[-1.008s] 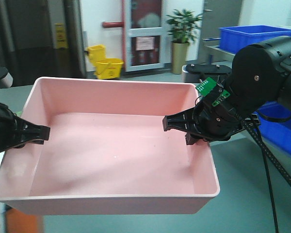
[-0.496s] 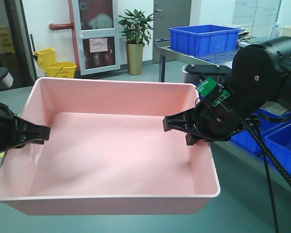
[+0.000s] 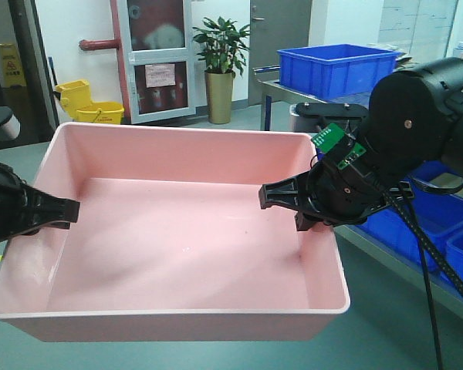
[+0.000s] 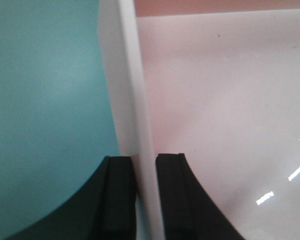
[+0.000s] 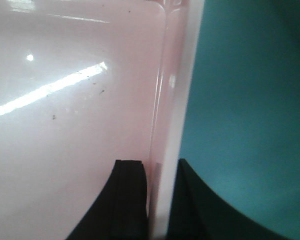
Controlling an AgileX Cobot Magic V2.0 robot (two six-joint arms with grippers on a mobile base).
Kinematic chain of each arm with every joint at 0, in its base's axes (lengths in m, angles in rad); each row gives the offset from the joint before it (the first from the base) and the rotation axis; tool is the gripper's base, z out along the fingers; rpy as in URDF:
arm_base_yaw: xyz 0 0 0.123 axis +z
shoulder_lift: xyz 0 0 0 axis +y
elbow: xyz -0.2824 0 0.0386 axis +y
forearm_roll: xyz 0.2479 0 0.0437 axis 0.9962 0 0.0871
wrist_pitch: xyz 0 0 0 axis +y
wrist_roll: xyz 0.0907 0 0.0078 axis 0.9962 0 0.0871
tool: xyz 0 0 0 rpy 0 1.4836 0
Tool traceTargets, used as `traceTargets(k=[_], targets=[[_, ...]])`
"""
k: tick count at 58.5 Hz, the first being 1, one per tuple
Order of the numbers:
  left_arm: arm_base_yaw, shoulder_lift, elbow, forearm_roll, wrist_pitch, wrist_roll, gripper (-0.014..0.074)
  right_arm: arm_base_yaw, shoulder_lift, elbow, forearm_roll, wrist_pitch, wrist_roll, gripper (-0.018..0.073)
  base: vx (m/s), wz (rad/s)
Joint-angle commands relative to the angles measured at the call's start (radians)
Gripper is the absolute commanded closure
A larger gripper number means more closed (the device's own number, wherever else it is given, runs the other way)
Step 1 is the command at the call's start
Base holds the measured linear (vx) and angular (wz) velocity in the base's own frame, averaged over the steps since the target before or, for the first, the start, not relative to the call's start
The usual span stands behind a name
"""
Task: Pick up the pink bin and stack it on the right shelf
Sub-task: 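Hold the pink bin raised while the base drives to the table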
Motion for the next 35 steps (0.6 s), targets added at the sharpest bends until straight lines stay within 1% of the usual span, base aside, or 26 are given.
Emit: traceTargets(k=[1, 20, 35], targets=[[-0.013, -0.048, -0.038, -0.064, -0.07, 0.022, 0.0598, -0.008, -0.045, -0.032, -0.035, -0.078, -0.018, 0.0571, 0.34, 0.11], [-0.013, -0.048, -0.038, -0.064, -0.07, 0.022, 0.0598, -0.008, -0.045, -0.032, -0.035, -0.078, -0.018, 0.0571, 0.37, 0.08], [-0.013, -0.048, -0.038, -0.064, -0.07, 0.022, 0.0598, -0.008, -0.045, -0.032, -0.035, -0.078, -0.018, 0.0571, 0.41, -0.05]])
